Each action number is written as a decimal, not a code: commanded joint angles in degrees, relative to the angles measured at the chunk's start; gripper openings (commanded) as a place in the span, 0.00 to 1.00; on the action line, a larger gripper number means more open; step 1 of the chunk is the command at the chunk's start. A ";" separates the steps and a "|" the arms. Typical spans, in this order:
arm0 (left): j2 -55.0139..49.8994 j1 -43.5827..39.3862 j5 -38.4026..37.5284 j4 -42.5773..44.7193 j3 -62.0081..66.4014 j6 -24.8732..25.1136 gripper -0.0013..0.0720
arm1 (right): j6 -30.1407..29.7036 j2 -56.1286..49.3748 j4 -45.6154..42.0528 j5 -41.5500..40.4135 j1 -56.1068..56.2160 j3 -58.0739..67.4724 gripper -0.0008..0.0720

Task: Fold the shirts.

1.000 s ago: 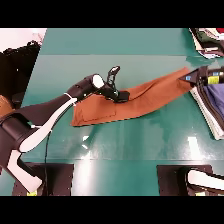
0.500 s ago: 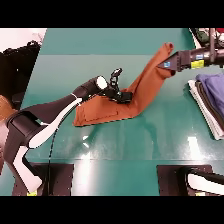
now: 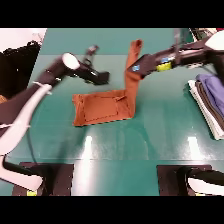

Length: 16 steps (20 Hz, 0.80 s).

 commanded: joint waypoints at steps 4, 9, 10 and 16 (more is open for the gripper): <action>18.05 17.29 -5.86 8.33 0.02 1.86 0.05 | -3.23 -15.37 -0.13 -12.63 20.46 5.31 0.13; 22.03 20.87 -7.15 8.87 0.00 1.84 0.05 | -3.39 -25.77 -0.61 -4.59 23.80 15.28 0.54; 22.01 20.87 -8.37 8.83 0.00 1.84 0.05 | -2.99 -25.70 -0.66 -2.01 22.18 14.88 0.54; 22.01 20.70 -12.20 8.52 -0.07 1.84 0.05 | -2.93 -14.08 -3.02 0.07 3.34 -8.70 0.53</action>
